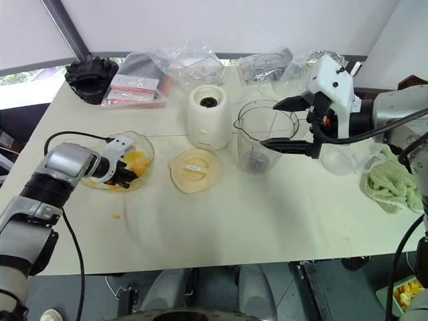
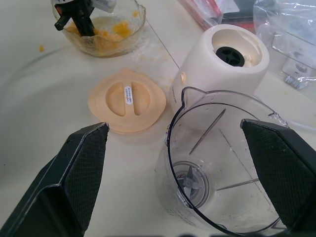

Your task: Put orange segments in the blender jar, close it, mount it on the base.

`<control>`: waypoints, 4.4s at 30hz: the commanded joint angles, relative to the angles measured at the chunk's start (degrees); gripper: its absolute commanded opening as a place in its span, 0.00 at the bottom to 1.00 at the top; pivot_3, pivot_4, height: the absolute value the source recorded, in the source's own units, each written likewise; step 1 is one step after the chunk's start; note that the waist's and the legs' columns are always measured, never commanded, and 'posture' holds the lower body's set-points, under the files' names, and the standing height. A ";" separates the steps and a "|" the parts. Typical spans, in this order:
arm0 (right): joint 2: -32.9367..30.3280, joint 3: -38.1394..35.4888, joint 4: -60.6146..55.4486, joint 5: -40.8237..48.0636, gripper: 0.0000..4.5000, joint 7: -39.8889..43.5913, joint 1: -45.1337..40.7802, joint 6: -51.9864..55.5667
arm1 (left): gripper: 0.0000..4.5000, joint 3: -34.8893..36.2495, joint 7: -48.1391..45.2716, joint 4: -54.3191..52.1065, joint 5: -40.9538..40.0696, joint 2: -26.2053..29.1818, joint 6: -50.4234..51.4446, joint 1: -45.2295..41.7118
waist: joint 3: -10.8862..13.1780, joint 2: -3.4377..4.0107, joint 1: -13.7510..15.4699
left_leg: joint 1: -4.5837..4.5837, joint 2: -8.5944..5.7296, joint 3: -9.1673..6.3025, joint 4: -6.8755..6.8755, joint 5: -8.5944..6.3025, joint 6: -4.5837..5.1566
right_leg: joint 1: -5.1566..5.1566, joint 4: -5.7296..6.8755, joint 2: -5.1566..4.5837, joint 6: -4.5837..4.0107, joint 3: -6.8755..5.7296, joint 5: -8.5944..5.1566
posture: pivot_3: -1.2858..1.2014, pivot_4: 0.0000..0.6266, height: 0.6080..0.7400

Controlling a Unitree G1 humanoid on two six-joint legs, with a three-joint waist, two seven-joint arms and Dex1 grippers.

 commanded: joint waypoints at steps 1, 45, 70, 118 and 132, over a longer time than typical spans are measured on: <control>0.28 -1.93 -1.33 0.03 1.00 -0.50 -0.36 -1.02 | 0.01 1.86 0.23 -0.30 -0.01 0.67 0.26 0.03 | 0.00 0.00 0.02 | 0.00 0.00 0.00 0.00 0.00 0.00 | 0.00 0.00 0.00 0.00 0.00 0.00 | 0.52 0.24 1.00; 1.32 -15.27 -12.59 2.60 1.00 -10.77 11.86 4.20 | 0.01 18.57 7.24 15.55 -9.00 -21.24 -15.72 -39.57 | 0.08 -0.13 1.24 | -0.12 -0.18 -0.03 0.51 -0.01 0.00 | 0.07 0.27 0.01 0.07 -0.04 0.00 | 0.52 0.24 1.00; 6.72 -46.29 -37.09 19.69 1.00 -30.52 32.67 22.43 | 0.13 13.73 -6.71 47.77 4.21 -45.90 -53.10 -48.74 | 0.13 -0.21 1.53 | -0.24 -0.10 0.00 0.57 -0.12 0.19 | 0.06 0.11 0.02 0.16 -0.02 -0.07 | 0.52 0.24 1.00; 18.16 -34.59 16.05 -11.99 1.00 -39.83 35.80 -16.54 | 0.99 13.32 -7.89 -37.63 -8.47 -13.94 -27.37 18.50 | 0.01 -0.04 1.39 | 0.13 0.03 -0.05 0.68 -0.09 0.17 | 0.45 0.17 0.00 -0.21 0.16 -0.13 | 0.52 0.24 1.00; 18.76 -33.55 38.47 -16.30 1.00 -43.02 27.19 -28.06 | 0.99 10.12 -1.02 -32.74 -7.02 -16.34 -32.18 16.22 | -0.04 0.07 0.93 | 0.14 -0.04 0.10 0.64 -0.09 0.18 | 0.44 0.20 0.09 -0.19 0.14 -0.13 | 0.52 0.24 1.00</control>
